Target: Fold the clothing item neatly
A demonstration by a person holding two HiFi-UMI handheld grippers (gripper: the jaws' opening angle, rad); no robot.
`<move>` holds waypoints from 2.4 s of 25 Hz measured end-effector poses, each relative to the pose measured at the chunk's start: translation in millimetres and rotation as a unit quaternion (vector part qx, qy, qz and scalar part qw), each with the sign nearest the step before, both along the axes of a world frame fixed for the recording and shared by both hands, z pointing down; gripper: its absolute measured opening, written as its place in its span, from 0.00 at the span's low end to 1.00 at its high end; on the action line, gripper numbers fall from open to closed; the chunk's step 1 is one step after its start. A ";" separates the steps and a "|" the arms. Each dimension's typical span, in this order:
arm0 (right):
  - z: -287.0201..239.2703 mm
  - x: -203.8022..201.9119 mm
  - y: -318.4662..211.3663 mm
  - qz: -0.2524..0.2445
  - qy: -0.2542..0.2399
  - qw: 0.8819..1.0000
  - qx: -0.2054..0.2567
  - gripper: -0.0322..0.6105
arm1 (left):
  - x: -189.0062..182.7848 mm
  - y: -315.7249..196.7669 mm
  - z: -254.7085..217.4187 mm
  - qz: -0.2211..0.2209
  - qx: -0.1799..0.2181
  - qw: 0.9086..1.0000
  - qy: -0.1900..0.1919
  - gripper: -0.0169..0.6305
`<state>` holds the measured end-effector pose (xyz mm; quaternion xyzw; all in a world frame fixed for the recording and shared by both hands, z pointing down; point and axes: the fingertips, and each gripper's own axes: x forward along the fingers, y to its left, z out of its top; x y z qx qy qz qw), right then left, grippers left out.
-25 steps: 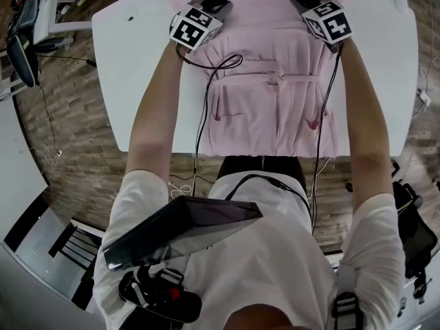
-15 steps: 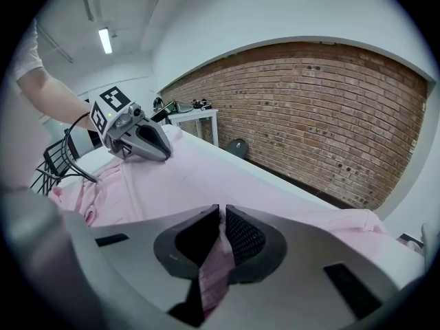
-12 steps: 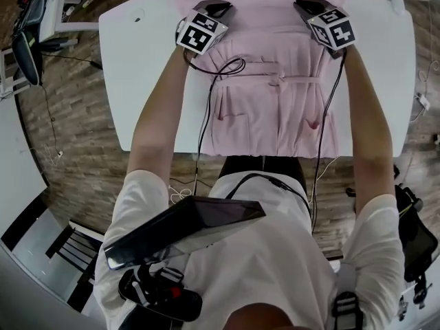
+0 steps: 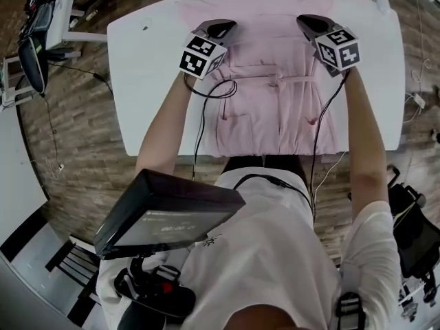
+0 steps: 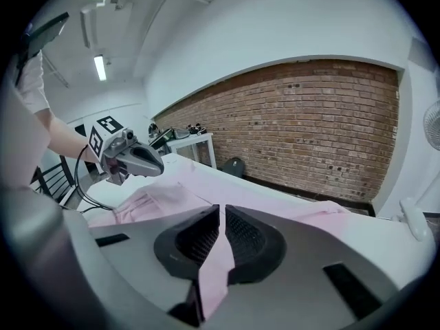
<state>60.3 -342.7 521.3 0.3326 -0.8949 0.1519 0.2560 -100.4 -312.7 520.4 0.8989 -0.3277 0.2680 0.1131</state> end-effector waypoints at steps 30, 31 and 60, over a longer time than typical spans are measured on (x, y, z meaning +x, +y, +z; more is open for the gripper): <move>-114.7 8.5 149.4 0.037 -0.121 0.989 0.072 0.05 | 39.1 151.9 -96.2 -0.028 0.033 0.997 0.066 0.03; -119.3 16.2 164.3 0.034 -0.125 0.989 0.077 0.05 | 48.3 165.4 -100.7 -0.030 0.039 0.997 0.063 0.03; -127.3 80.0 405.0 -0.023 -0.153 0.985 0.080 0.05 | 70.5 405.8 -122.6 -0.128 0.055 0.988 0.062 0.03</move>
